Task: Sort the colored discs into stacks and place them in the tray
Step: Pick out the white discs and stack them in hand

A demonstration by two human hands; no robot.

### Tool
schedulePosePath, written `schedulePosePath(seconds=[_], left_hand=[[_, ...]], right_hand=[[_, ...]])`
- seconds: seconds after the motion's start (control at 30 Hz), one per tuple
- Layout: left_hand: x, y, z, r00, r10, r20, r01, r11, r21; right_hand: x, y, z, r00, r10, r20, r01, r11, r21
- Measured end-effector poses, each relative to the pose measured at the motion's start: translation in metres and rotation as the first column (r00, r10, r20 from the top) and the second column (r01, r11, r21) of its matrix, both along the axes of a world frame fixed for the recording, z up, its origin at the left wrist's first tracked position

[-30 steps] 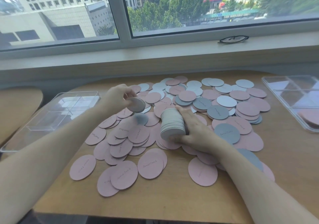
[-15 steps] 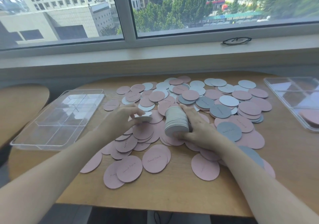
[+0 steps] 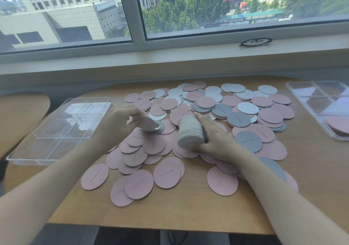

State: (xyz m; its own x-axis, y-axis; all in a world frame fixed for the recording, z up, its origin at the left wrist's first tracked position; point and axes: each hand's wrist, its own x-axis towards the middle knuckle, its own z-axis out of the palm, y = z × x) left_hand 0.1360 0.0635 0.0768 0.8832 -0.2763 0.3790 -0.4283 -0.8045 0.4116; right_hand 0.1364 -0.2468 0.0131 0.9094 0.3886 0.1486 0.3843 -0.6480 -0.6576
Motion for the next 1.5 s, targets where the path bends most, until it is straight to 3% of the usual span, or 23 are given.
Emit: schedulePosePath(seconds=[0.23, 0.5, 0.7, 0.83, 0.97, 1.2, 1.27, 1.33, 1.5], left_hand=[[0.002, -0.009, 0.012, 0.994, 0.073, -0.078, -0.087, 0.975, -0.202], [0.022, -0.052, -0.008, 0.977, 0.081, -0.198, -0.144, 0.934, -0.326], [0.031, -0.088, -0.022, 0.948, -0.107, -0.301, -0.015, 0.926, -0.377], [0.032, -0.096, -0.037, 0.887, -0.216, -0.409, 0.03, 0.909, -0.415], [0.015, -0.106, -0.036, 0.853, -0.22, -0.473, 0.064, 0.944, -0.324], [0.011, -0.105, -0.035, 0.807, -0.264, -0.529, 0.089, 0.939, -0.332], [0.017, -0.09, -0.034, 0.873, -0.17, -0.457, 0.047, 0.962, -0.269], [0.025, -0.064, -0.036, 0.946, 0.009, -0.325, -0.047, 0.993, -0.109], [0.023, -0.017, -0.034, 0.91, 0.245, -0.336, -0.195, 0.965, 0.177]], right_hand=[[-0.003, 0.0, 0.004, 0.999, -0.013, 0.043, 0.011, 0.999, 0.037], [-0.003, 0.001, 0.003, 1.0, -0.003, 0.005, 0.002, 0.995, 0.104], [-0.004, 0.002, 0.003, 0.999, -0.025, -0.028, 0.029, 0.99, 0.14], [-0.002, 0.001, 0.004, 1.0, -0.016, 0.006, 0.016, 0.998, 0.065], [-0.003, 0.002, 0.005, 0.999, -0.003, 0.051, 0.004, 1.0, -0.01], [-0.005, 0.003, 0.007, 1.0, 0.006, 0.027, -0.006, 1.0, -0.017], [-0.006, 0.003, 0.009, 0.999, -0.017, 0.032, 0.016, 1.0, 0.006], [-0.006, 0.003, 0.008, 0.999, -0.026, 0.027, 0.025, 0.999, 0.031], [-0.006, 0.002, 0.008, 0.999, -0.029, 0.031, 0.027, 0.999, 0.046]])
